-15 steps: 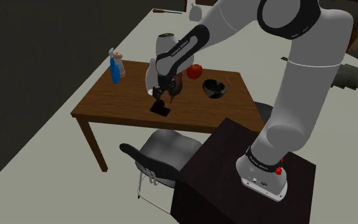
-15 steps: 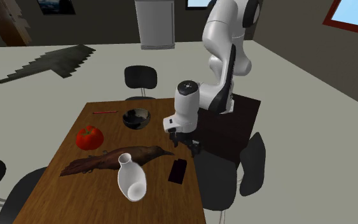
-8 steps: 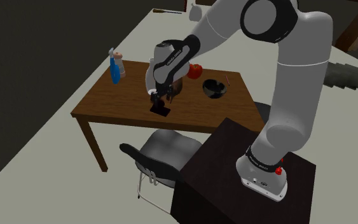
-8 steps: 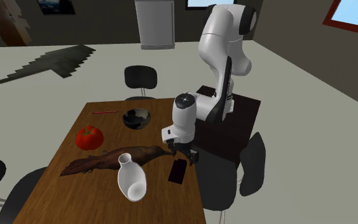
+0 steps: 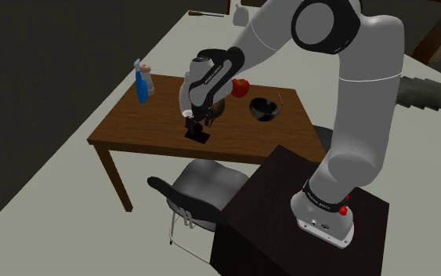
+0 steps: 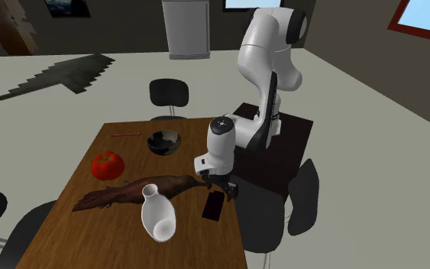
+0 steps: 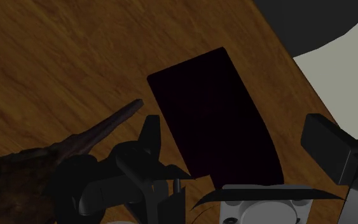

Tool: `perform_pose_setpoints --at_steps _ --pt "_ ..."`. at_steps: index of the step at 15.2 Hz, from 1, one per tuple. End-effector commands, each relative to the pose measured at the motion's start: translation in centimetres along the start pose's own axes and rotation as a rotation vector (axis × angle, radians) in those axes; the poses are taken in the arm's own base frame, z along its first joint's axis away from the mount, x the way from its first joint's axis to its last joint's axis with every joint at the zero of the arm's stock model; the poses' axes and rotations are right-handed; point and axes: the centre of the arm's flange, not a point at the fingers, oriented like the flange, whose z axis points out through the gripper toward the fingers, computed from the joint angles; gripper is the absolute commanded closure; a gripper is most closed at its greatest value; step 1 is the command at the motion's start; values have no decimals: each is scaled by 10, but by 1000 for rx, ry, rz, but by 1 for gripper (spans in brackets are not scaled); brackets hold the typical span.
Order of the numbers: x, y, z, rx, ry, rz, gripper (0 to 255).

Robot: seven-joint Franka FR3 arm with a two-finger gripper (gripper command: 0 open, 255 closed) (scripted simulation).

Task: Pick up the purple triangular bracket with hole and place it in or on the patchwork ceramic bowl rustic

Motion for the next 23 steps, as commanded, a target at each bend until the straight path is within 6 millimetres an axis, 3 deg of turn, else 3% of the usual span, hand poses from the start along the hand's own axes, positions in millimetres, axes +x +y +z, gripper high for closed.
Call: perform_pose_setpoints --at_steps 1,2,3,12,23 --pt "0 0 0 0 0 0 0" --pt "0 0 0 0 0 0 0" --pt "0 0 0 0 0 0 255" --pt "0 0 0 0 0 0 255" --pt "0 0 -58 0 0 0 255"
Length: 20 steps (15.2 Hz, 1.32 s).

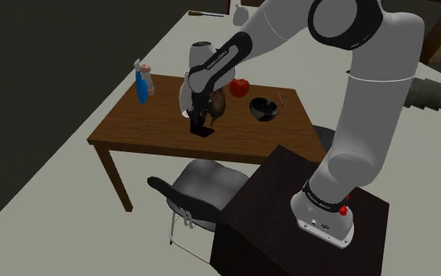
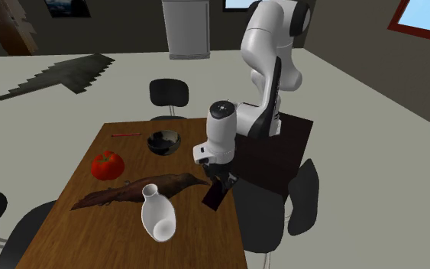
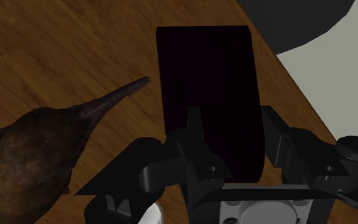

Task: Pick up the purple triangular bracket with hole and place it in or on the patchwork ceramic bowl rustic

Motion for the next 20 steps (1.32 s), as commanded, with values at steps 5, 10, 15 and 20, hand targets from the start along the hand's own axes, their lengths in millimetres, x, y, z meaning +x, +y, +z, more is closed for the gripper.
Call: perform_pose_setpoints --at_steps 5,10,15,20 --pt "0 0 -32 0 1 0 255" --pt "0 0 -58 0 1 0 255" --pt "0 0 -85 0 1 0 255" --pt "0 0 -111 0 1 0 255"
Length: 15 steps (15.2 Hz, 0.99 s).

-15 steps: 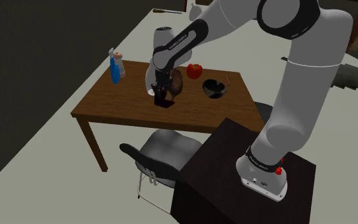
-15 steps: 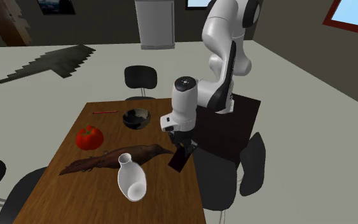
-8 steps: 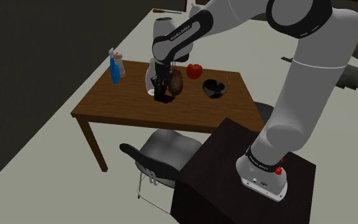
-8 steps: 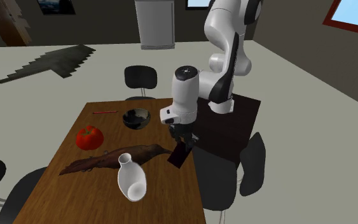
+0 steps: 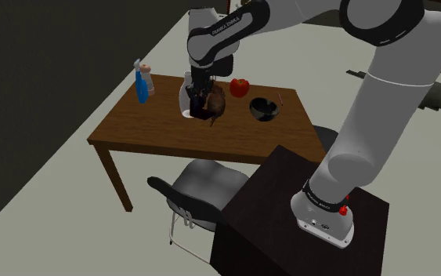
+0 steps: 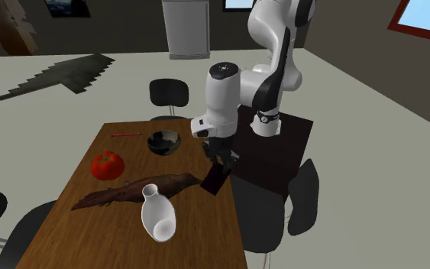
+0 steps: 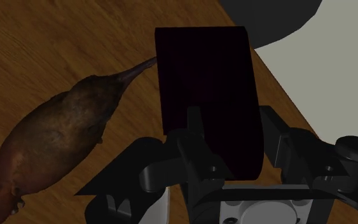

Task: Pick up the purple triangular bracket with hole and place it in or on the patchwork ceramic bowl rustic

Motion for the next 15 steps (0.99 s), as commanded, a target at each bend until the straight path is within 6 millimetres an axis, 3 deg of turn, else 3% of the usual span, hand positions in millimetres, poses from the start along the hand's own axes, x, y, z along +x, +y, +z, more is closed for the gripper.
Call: perform_pose_setpoints --at_steps 1,2,15 --pt "0 1 -11 0 0 0 255" --pt "0 1 -12 0 0 0 255" --pt "-50 164 -21 0 0 0 255"
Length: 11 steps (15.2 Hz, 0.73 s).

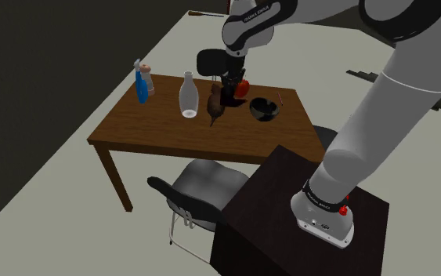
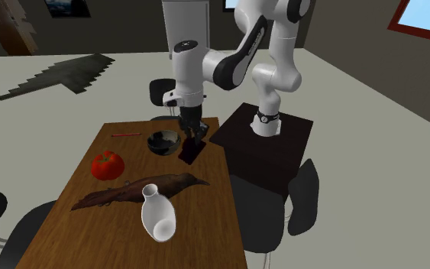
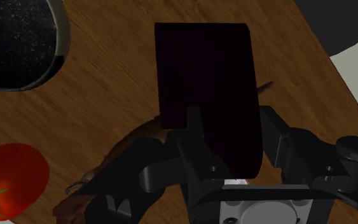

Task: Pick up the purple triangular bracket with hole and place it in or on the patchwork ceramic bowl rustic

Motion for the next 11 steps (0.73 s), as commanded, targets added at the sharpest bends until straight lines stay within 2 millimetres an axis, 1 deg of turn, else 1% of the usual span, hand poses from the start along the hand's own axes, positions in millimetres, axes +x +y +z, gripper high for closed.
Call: perform_pose_setpoints --at_steps 1,11 --pt "-11 24 0 0 1 -2 255" --pt "-50 150 -7 0 1 -2 255"
